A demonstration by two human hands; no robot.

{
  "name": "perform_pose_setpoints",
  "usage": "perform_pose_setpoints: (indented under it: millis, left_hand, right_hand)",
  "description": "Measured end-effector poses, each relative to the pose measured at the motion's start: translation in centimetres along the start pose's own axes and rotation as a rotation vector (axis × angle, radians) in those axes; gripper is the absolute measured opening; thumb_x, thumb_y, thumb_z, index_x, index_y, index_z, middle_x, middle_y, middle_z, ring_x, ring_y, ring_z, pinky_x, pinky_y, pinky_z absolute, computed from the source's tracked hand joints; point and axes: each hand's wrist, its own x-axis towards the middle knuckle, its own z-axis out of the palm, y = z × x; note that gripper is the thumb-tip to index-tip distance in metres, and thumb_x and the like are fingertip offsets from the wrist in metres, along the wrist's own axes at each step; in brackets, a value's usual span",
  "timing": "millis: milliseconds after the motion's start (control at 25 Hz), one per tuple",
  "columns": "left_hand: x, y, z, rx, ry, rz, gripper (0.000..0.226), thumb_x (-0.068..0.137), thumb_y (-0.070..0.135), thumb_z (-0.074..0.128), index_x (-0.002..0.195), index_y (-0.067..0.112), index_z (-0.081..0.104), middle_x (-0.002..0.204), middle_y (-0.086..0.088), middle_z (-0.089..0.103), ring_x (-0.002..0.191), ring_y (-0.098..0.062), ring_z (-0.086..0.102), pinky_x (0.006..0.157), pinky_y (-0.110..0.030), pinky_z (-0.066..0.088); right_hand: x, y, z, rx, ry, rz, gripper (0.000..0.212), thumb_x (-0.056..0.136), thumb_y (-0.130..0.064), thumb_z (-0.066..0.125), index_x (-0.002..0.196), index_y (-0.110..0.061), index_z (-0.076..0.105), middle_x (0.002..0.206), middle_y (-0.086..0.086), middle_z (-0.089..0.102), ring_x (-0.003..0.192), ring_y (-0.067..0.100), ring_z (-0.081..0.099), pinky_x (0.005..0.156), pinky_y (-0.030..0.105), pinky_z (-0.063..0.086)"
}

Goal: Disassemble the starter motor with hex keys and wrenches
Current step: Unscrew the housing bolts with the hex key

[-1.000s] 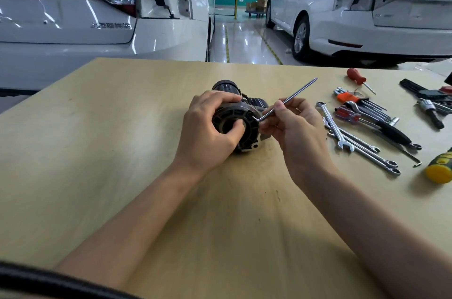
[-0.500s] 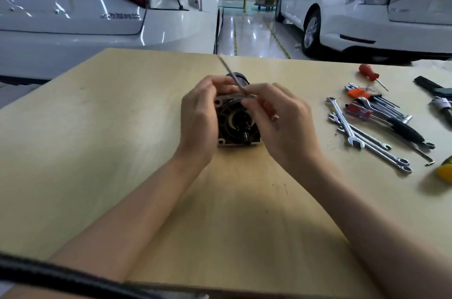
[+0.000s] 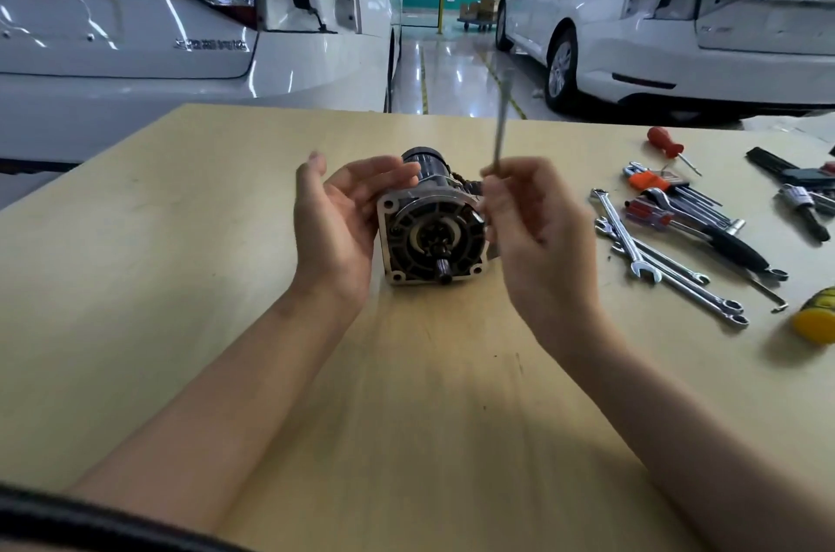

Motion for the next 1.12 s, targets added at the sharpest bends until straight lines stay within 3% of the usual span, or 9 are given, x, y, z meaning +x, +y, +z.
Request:
perform_pose_setpoints:
  millis: [80, 200, 280, 440, 680, 800, 920, 1040, 1120]
  left_hand:
    - [-0.3, -0.3, 0.6, 0.23, -0.008, 0.118, 0.041, 0.099, 0.022, 0.033, 0.09, 0.003, 0.067, 0.095, -0.014, 0.072, 0.09, -0.019, 0.066, 0.082, -0.028, 0.05]
    - [-0.9, -0.7, 1.0, 0.458, -0.037, 0.243, 0.021, 0.091, 0.004, 0.049, 0.092, 0.001, 0.07, 0.089, -0.008, 0.071, 0.082, -0.009, 0.065, 0.074, -0.018, 0.051]
    - [-1.2, -0.9, 1.0, 0.576, -0.052, 0.298, 0.018, 0.087, -0.002, 0.058, 0.095, 0.005, 0.071, 0.088, -0.003, 0.071, 0.081, -0.005, 0.066, 0.073, -0.017, 0.052]
    - [-1.6, -1.4, 1.1, 0.83, -0.102, 0.436, 0.029, 0.072, 0.01, 0.064, 0.101, 0.015, 0.069, 0.1, 0.003, 0.067, 0.102, -0.019, 0.063, 0.091, -0.036, 0.052]
    - [-1.5, -1.5, 1.0, 0.883, -0.1, 0.468, 0.033, 0.069, 0.014, 0.064, 0.101, 0.02, 0.069, 0.1, 0.013, 0.064, 0.103, -0.018, 0.061, 0.091, -0.038, 0.051]
    - [-1.4, -1.5, 1.0, 0.876, -0.096, 0.472, 0.035, 0.068, 0.012, 0.063, 0.102, 0.019, 0.069, 0.1, 0.012, 0.064, 0.103, -0.019, 0.061, 0.091, -0.038, 0.052]
    - [-1.5, -1.4, 1.0, 0.828, -0.102, 0.431, 0.039, 0.069, 0.0, 0.055, 0.102, 0.017, 0.069, 0.101, 0.006, 0.066, 0.101, -0.016, 0.063, 0.088, -0.034, 0.054]
    - [-1.0, -0.8, 0.9, 0.372, -0.037, 0.224, 0.04, 0.077, -0.007, 0.036, 0.098, 0.008, 0.066, 0.094, -0.008, 0.07, 0.089, -0.013, 0.067, 0.074, -0.023, 0.054]
    - [-0.3, -0.1, 0.3, -0.037, 0.046, 0.029, 0.037, 0.089, 0.005, 0.026, 0.099, 0.002, 0.062, 0.09, -0.017, 0.07, 0.086, -0.024, 0.067, 0.075, -0.028, 0.053]
  right_hand:
    - [0.4, -0.1, -0.5, 0.27, 0.063, 0.273, 0.013, 0.098, -0.01, 0.05, 0.088, -0.016, 0.055, 0.064, -0.007, 0.061, 0.052, 0.01, 0.05, 0.053, 0.034, 0.043]
    - [0.8, 0.0, -0.8, 0.392, 0.091, 0.497, 0.014, 0.1, -0.009, 0.047, 0.088, -0.01, 0.053, 0.062, -0.003, 0.063, 0.051, 0.013, 0.05, 0.057, 0.036, 0.042]
    - [0.7, 0.1, -0.6, 0.421, 0.097, 0.541, 0.014, 0.101, -0.009, 0.046, 0.088, -0.008, 0.052, 0.067, 0.003, 0.063, 0.05, 0.013, 0.052, 0.059, 0.035, 0.042]
    - [0.7, -0.1, -0.5, 0.47, 0.103, 0.546, 0.016, 0.101, -0.009, 0.045, 0.086, -0.008, 0.05, 0.063, 0.001, 0.064, 0.049, 0.011, 0.055, 0.059, 0.033, 0.043]
    - [0.6, -0.2, -0.5, 0.505, 0.115, 0.572, 0.016, 0.1, -0.01, 0.046, 0.085, -0.01, 0.05, 0.06, -0.001, 0.064, 0.049, 0.011, 0.058, 0.064, 0.033, 0.046]
    - [0.4, -0.2, -0.6, 0.425, 0.086, 0.48, 0.016, 0.1, -0.01, 0.048, 0.084, -0.012, 0.051, 0.064, -0.001, 0.064, 0.053, 0.012, 0.06, 0.06, 0.032, 0.045]
    - [0.4, -0.2, -0.3, 0.164, 0.016, 0.213, 0.014, 0.096, -0.008, 0.055, 0.086, -0.019, 0.055, 0.067, -0.003, 0.062, 0.056, 0.014, 0.061, 0.052, 0.026, 0.045]
    - [0.6, 0.1, 0.3, -0.18, -0.103, -0.134, 0.011, 0.091, -0.009, 0.062, 0.097, -0.018, 0.067, 0.076, -0.006, 0.061, 0.062, 0.009, 0.055, 0.059, 0.021, 0.044]
    - [0.5, 0.4, 0.5, -0.353, -0.181, -0.293, 0.016, 0.09, -0.011, 0.065, 0.103, -0.014, 0.073, 0.081, -0.001, 0.06, 0.066, 0.01, 0.053, 0.062, 0.022, 0.044]
